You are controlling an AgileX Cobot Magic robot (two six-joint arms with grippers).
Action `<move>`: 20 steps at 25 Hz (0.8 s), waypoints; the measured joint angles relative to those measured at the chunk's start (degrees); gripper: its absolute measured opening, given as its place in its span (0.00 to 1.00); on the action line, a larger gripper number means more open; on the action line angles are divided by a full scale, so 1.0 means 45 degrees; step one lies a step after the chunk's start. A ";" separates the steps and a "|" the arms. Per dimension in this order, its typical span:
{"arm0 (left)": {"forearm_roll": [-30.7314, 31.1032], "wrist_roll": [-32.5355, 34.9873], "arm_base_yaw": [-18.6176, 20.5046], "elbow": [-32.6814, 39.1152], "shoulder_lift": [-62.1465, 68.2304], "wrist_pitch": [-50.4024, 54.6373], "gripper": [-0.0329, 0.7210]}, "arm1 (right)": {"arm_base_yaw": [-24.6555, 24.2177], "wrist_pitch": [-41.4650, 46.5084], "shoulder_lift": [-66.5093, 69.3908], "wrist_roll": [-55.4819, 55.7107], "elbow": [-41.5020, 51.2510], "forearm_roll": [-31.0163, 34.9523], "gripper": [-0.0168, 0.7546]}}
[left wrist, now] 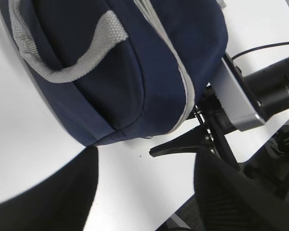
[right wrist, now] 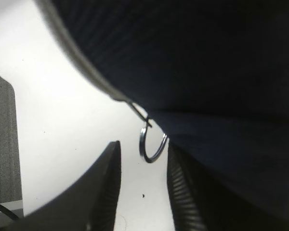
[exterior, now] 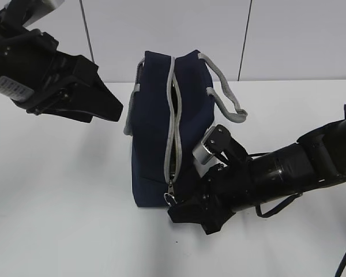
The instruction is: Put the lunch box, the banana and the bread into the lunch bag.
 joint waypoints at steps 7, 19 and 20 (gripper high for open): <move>0.0000 0.0000 0.0000 0.0000 0.0000 0.0000 0.62 | 0.0000 0.0000 0.0000 -0.0035 0.0000 0.0224 0.23; 0.0000 0.0000 0.0000 0.0000 0.0000 0.0026 0.62 | 0.0000 0.0000 0.0000 0.1345 0.0000 -0.0409 0.00; 0.0000 0.0000 0.0000 0.0000 0.0000 0.0026 0.62 | 0.0000 0.0000 0.0000 0.1718 0.0000 -0.0638 0.00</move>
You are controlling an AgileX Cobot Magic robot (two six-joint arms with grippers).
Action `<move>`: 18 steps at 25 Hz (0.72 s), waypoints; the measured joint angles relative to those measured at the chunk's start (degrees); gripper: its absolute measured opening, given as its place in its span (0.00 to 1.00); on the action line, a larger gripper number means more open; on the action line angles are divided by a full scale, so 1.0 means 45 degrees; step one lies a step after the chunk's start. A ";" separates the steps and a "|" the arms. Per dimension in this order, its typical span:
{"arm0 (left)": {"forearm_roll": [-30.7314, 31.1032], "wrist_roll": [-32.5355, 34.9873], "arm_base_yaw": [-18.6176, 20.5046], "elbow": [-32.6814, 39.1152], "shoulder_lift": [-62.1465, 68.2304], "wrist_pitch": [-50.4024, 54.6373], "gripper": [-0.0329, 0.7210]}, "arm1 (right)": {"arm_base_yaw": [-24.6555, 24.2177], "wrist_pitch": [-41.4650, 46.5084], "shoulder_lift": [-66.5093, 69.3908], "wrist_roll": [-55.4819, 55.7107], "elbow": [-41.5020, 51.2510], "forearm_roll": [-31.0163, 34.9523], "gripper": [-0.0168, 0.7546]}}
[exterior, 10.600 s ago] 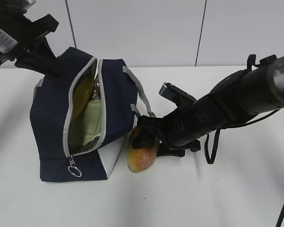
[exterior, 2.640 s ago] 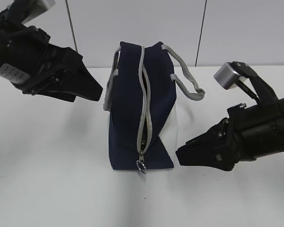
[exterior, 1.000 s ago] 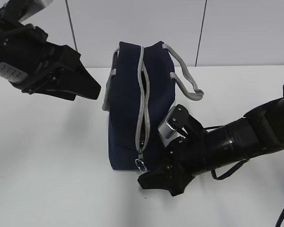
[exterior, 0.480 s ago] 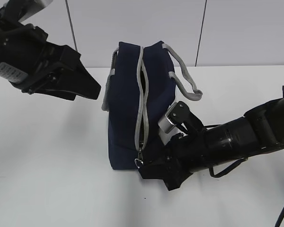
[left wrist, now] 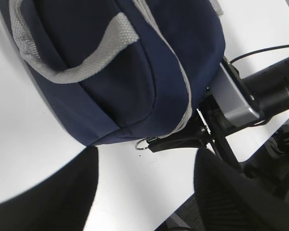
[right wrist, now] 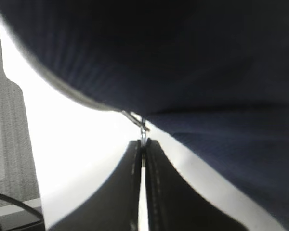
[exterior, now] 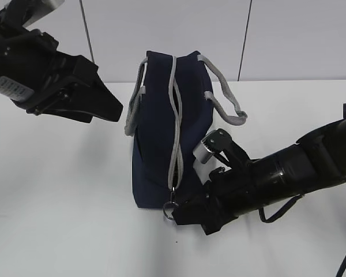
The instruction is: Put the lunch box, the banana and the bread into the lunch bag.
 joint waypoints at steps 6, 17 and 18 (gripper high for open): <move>0.0000 0.0000 0.0000 0.0000 0.0000 0.0000 0.62 | 0.0000 0.0000 -0.0444 0.1802 0.0000 -0.1425 0.00; 0.0000 0.0000 0.0000 0.0000 0.0000 0.0036 0.62 | 0.0000 -0.0077 -0.2205 0.3739 0.0000 -0.3122 0.00; 0.0000 0.0000 0.0000 0.0000 0.0000 0.0039 0.62 | 0.0000 -0.0105 -0.2298 0.3843 0.0000 -0.3295 0.00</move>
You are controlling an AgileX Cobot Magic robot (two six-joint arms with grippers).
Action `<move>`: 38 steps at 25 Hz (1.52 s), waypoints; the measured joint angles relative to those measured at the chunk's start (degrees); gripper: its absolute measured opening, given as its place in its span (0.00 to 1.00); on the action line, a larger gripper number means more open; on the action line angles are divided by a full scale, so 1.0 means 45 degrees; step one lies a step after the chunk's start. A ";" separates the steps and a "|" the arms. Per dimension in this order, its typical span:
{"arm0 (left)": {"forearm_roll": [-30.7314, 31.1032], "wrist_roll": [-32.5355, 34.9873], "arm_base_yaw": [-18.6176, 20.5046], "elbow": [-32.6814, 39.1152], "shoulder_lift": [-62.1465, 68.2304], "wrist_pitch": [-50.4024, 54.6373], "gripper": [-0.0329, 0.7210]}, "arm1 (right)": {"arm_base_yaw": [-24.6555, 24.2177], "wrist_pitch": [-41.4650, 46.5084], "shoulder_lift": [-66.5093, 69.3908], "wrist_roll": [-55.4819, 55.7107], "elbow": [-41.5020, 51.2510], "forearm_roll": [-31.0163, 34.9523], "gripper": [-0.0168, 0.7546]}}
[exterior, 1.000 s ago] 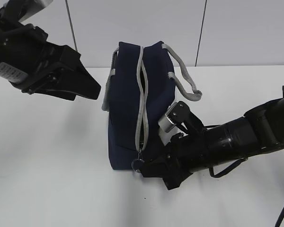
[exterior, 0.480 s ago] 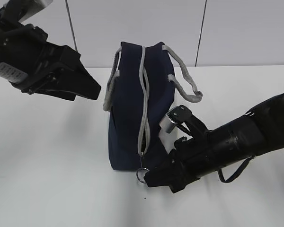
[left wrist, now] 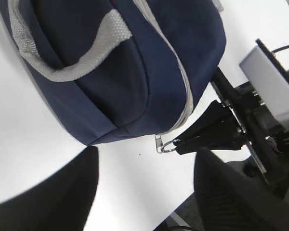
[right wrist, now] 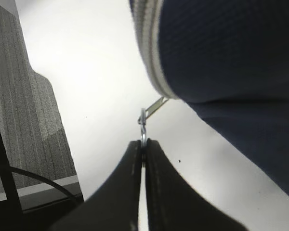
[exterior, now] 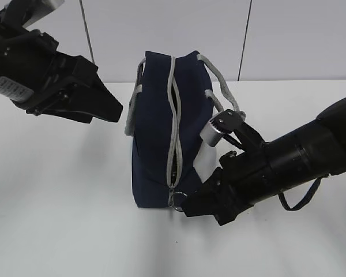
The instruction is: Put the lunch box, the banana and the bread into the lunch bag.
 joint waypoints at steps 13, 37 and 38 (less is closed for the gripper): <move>0.0000 0.0000 0.0000 0.0000 0.0000 0.0065 0.62 | 0.0000 -0.1078 -0.2157 0.0444 -0.0605 -0.0400 0.00; 0.0000 0.0447 0.0000 0.0000 0.0000 0.0104 0.61 | 0.0000 -0.2104 -0.2178 0.0693 -0.3345 -0.0560 0.00; 0.0000 0.0447 0.0000 0.0000 0.0000 0.0104 0.61 | 0.0000 -0.2104 -0.2178 0.0693 -0.3376 -0.0560 0.00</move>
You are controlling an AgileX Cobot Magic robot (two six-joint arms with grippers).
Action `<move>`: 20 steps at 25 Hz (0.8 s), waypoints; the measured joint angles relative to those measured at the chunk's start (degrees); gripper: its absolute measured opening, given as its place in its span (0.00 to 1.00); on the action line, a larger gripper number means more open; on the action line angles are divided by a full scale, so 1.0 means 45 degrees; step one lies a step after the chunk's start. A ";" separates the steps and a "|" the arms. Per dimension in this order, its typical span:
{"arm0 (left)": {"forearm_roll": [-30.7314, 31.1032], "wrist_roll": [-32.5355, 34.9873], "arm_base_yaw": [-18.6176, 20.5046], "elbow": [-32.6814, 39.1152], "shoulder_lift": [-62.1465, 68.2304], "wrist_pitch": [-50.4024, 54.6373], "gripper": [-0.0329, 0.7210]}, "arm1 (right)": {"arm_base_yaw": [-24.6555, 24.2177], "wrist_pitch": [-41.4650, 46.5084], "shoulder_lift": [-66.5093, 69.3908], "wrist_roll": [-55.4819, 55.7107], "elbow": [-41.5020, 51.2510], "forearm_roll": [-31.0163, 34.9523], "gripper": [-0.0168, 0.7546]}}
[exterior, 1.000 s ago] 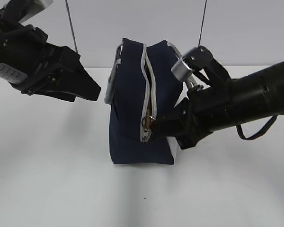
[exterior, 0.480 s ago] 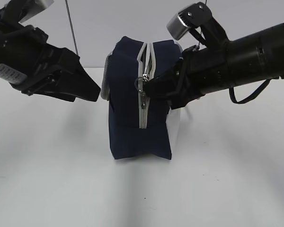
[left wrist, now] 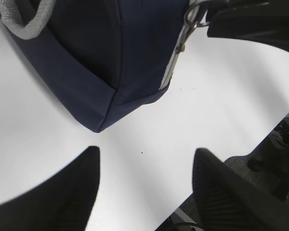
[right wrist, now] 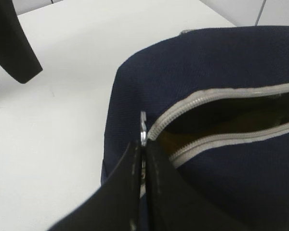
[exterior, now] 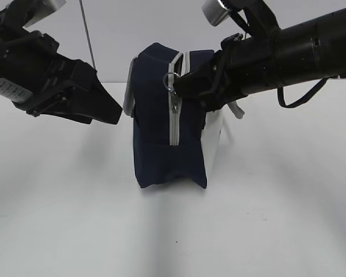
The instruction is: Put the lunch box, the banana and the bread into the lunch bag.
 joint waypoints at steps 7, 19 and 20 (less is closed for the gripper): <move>0.0000 0.0000 0.0000 0.0000 0.0000 0.0013 0.61 | 0.0000 0.0155 0.0000 0.0052 -0.0521 0.0000 0.00; 0.0000 0.0518 0.0000 0.0000 0.0000 0.0181 0.61 | 0.0000 0.0242 -0.0029 0.0143 -0.0977 -0.0046 0.00; -0.0032 0.0753 0.0000 0.0000 0.0000 0.0181 0.61 | 0.0000 0.0242 -0.0029 0.0143 -0.0977 -0.0070 0.00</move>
